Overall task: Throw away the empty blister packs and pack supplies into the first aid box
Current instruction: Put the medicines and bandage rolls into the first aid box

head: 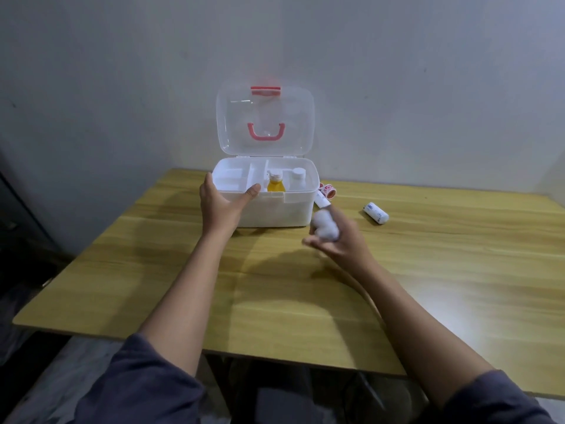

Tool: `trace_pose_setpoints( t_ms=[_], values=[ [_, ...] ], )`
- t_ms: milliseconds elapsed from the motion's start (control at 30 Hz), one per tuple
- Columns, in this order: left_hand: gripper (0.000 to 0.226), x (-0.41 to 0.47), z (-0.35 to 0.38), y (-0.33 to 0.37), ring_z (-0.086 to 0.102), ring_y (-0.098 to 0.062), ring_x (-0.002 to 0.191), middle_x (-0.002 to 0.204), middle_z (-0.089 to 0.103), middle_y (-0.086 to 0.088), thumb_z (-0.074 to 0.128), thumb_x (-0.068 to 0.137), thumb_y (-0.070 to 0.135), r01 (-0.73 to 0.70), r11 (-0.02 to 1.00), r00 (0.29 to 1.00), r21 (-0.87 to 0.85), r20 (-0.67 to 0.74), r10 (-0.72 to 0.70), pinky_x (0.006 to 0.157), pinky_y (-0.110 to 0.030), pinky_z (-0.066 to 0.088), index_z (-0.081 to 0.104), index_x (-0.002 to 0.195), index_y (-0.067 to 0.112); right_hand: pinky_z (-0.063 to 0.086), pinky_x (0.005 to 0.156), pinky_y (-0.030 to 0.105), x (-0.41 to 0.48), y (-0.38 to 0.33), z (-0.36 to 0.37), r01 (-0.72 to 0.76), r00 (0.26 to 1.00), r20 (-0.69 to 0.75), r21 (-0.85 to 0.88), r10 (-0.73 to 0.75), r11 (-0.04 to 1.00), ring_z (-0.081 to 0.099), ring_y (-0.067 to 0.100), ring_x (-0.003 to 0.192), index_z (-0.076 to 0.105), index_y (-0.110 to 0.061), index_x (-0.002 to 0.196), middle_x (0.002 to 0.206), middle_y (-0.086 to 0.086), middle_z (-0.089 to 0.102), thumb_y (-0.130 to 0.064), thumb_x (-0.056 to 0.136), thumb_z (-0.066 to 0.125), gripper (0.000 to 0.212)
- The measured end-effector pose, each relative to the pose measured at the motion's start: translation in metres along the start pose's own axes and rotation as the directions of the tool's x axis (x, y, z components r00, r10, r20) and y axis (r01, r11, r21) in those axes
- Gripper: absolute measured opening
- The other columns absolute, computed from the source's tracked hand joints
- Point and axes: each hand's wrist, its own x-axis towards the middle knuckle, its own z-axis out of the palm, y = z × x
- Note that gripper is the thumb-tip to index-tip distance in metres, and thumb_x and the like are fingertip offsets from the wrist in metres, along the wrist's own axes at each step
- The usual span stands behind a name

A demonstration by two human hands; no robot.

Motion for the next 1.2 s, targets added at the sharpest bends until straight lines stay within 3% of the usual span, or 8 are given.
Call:
trace_pose_setpoints(
  t_ms=[167,400,567,667,767,867,1067,1200],
  values=[
    [0.089,0.002,-0.006,-0.001,0.031,-0.019,0.140,0.152,0.030,-0.005,0.068,0.081,0.051,-0.017,1.000,1.000,-0.008,0.003,0.017,0.101,-0.022,0.028,0.027,0.149,0.011,0.048,0.062,0.020,0.052,-0.032,-0.025,0.153,0.893,-0.449,0.338,0.016,0.929,0.058,0.008,0.060,0.051,-0.003,0.084,0.068,0.004,0.059,-0.030,0.076,0.067,0.032],
    [0.082,0.023,-0.014,0.000,0.031,-0.021,0.143,0.157,0.029,-0.005,0.062,0.087,0.049,-0.001,1.000,0.999,0.011,0.051,0.001,0.109,-0.028,0.027,0.028,0.150,0.009,0.050,0.074,0.023,0.130,-0.021,-0.028,0.103,0.865,-0.482,0.448,0.143,0.888,0.062,0.006,0.072,0.053,0.010,0.104,0.069,-0.007,0.063,-0.034,0.087,0.056,0.048],
    [0.102,0.027,-0.014,-0.009,0.026,-0.019,0.146,0.160,0.027,-0.002,0.073,0.073,0.054,0.011,1.000,0.989,0.016,0.147,-0.013,0.115,-0.035,0.027,0.022,0.153,0.015,0.044,0.090,0.030,0.166,-0.006,-0.011,-0.065,0.890,-0.388,0.414,0.240,0.908,0.060,0.016,0.098,0.061,-0.008,0.091,0.094,0.002,0.065,-0.040,0.093,0.046,0.036],
    [0.111,0.031,-0.014,-0.009,0.029,-0.022,0.145,0.158,0.031,-0.003,0.079,0.064,0.056,-0.009,0.997,0.989,0.075,0.146,-0.002,0.115,-0.037,0.031,0.025,0.152,0.014,0.046,0.081,0.026,0.171,0.007,-0.001,-0.155,0.918,-0.301,0.328,0.259,0.932,0.060,0.014,0.098,0.067,-0.015,0.089,0.107,0.005,0.066,-0.046,0.091,0.047,0.037],
    [0.098,0.039,-0.018,-0.009,0.049,-0.025,0.128,0.137,0.055,-0.003,0.082,0.049,0.066,-0.048,0.992,0.982,0.118,0.188,0.025,0.100,-0.037,0.045,0.050,0.129,0.021,0.040,0.066,0.026,0.164,0.020,0.001,-0.262,0.922,-0.213,0.277,0.325,0.925,0.053,0.014,0.075,0.063,-0.001,0.093,0.086,0.004,0.058,-0.048,0.086,0.056,0.048],
    [0.088,0.047,-0.023,-0.010,0.058,-0.018,0.111,0.118,0.063,0.006,0.083,0.039,0.066,-0.086,0.988,0.963,0.127,0.264,0.050,0.089,-0.036,0.051,0.054,0.113,0.028,0.036,0.061,0.029,0.157,0.028,0.000,-0.280,0.939,-0.124,0.268,0.321,0.922,0.045,0.018,0.070,0.058,-0.009,0.076,0.073,0.008,0.048,-0.036,0.082,0.066,0.029],
    [0.086,0.049,-0.021,-0.014,0.060,-0.014,0.111,0.119,0.064,0.010,0.090,0.039,0.057,-0.090,0.994,0.960,0.065,0.272,0.070,0.095,-0.041,0.052,0.055,0.115,0.035,0.046,0.072,0.018,0.159,0.029,-0.002,-0.362,0.928,0.004,0.239,0.372,0.901,0.062,0.007,0.086,0.062,-0.016,0.111,0.100,-0.005,0.062,-0.030,0.078,0.071,0.037],
    [0.085,0.047,-0.020,-0.015,0.061,-0.013,0.109,0.117,0.065,0.009,0.090,0.039,0.056,-0.083,0.996,0.963,0.039,0.260,0.070,0.093,-0.040,0.053,0.056,0.113,0.033,0.044,0.072,0.018,0.158,0.031,-0.003,-0.366,0.928,0.018,0.215,0.371,0.905,0.060,0.005,0.087,0.064,-0.015,0.110,0.100,-0.005,0.064,-0.026,0.081,0.068,0.031]
  ],
)
